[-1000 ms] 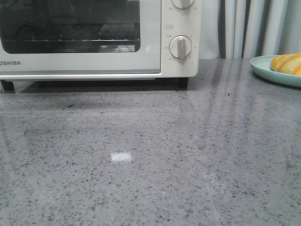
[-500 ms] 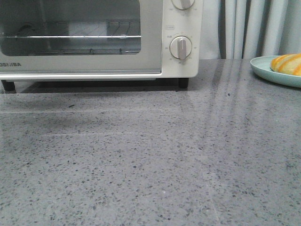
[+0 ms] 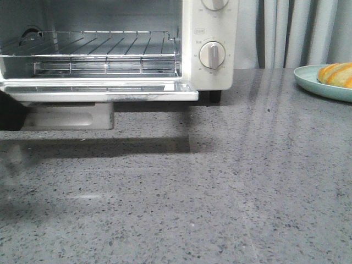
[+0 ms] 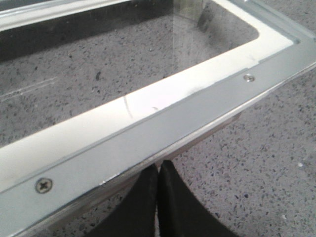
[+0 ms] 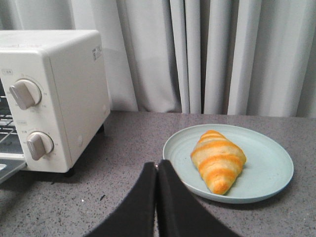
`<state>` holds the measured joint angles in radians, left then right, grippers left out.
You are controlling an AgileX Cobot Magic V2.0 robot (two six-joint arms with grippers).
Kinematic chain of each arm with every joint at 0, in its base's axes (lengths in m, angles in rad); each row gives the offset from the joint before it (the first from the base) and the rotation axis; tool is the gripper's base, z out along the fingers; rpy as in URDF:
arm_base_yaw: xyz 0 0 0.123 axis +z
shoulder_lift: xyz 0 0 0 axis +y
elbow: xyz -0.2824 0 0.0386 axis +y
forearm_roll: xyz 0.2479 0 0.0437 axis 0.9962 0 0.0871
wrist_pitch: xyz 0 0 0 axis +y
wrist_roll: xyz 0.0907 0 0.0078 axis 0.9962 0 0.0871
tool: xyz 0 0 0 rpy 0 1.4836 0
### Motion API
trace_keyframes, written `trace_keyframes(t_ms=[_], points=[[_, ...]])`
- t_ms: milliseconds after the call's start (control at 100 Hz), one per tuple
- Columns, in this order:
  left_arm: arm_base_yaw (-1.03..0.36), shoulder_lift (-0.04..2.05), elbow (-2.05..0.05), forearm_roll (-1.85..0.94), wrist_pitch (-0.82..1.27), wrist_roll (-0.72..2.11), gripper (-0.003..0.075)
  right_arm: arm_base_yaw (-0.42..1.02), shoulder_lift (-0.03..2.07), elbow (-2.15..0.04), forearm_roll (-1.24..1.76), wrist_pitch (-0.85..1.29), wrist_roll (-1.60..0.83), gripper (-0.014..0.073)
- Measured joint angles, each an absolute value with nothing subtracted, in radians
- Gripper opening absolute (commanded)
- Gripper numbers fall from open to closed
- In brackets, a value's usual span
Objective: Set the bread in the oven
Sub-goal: 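Move the right gripper over the croissant on the blue plate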
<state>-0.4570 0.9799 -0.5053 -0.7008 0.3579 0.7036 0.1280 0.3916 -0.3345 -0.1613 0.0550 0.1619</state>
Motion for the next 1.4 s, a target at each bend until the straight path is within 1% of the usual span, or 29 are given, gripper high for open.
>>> trace_keyframes(t_ms=[150,270,410,510,580,670,820,870,910,960,990,1010,1060,1130,1160,1250,1400], points=[[-0.457,0.980,-0.502,-0.701,0.352,0.704,-0.0021,0.128,0.437,-0.353,-0.161,0.056,0.162,-0.0049],[-0.457,0.980,-0.502,-0.701,0.352,0.704,-0.0021,0.128,0.514,-0.446,-0.161,0.152,0.162,-0.0049],[-0.457,0.980,-0.502,-0.701,0.361,0.704,-0.0022,0.128,0.670,-0.664,-0.161,0.414,0.162,-0.0049],[-0.457,0.980,-0.502,-0.701,0.384,0.704,-0.0022,0.128,0.817,-0.869,-0.161,0.648,0.162,-0.0049],[-0.457,0.980,-0.502,-0.701,0.389,0.704,-0.0022,0.128,0.917,-0.996,-0.161,0.768,0.162,-0.0049],[-0.457,0.980,-0.502,-0.701,0.397,0.704,-0.0022,0.128,1.034,-1.119,-0.167,0.840,0.162,-0.0049],[-0.457,0.965,-0.502,-0.706,0.449,0.704,-0.0022,0.117,1.176,-1.237,-0.190,0.853,0.162,-0.0043],[-0.457,0.945,-0.502,-0.717,0.462,0.704,-0.0022,0.099,1.217,-1.259,-0.192,0.853,0.162,-0.0017],[-0.457,0.918,-0.502,-0.727,0.468,0.704,-0.0022,0.081,1.247,-1.268,-0.194,0.849,0.162,0.0031],[-0.457,0.877,-0.502,-0.739,0.470,0.704,-0.0022,0.058,1.282,-1.272,-0.194,0.847,0.162,0.0115],[-0.457,0.850,-0.502,-0.746,0.472,0.704,-0.0022,0.040,1.301,-1.274,-0.194,0.845,0.162,0.0188],[-0.457,0.827,-0.502,-0.751,0.472,0.704,-0.0022,0.033,1.315,-1.274,-0.194,0.845,0.162,0.0218],[-0.457,0.770,-0.502,-0.762,0.474,0.704,-0.0022,0.007,1.348,-1.274,-0.192,0.843,0.162,0.0328],[-0.457,0.684,-0.502,-0.776,0.476,0.704,-0.0022,-0.018,1.395,-1.276,-0.175,0.842,0.162,0.0411],[-0.457,0.641,-0.502,-0.781,0.476,0.704,-0.0022,-0.023,1.418,-1.276,-0.170,0.838,0.162,0.0420],[-0.457,0.535,-0.502,-0.789,0.483,0.704,-0.0022,-0.030,1.469,-1.276,-0.154,0.805,0.162,0.0411],[-0.457,0.408,-0.502,-0.794,0.489,0.704,-0.0022,-0.030,1.562,-1.276,-0.132,0.728,0.162,0.0412]])
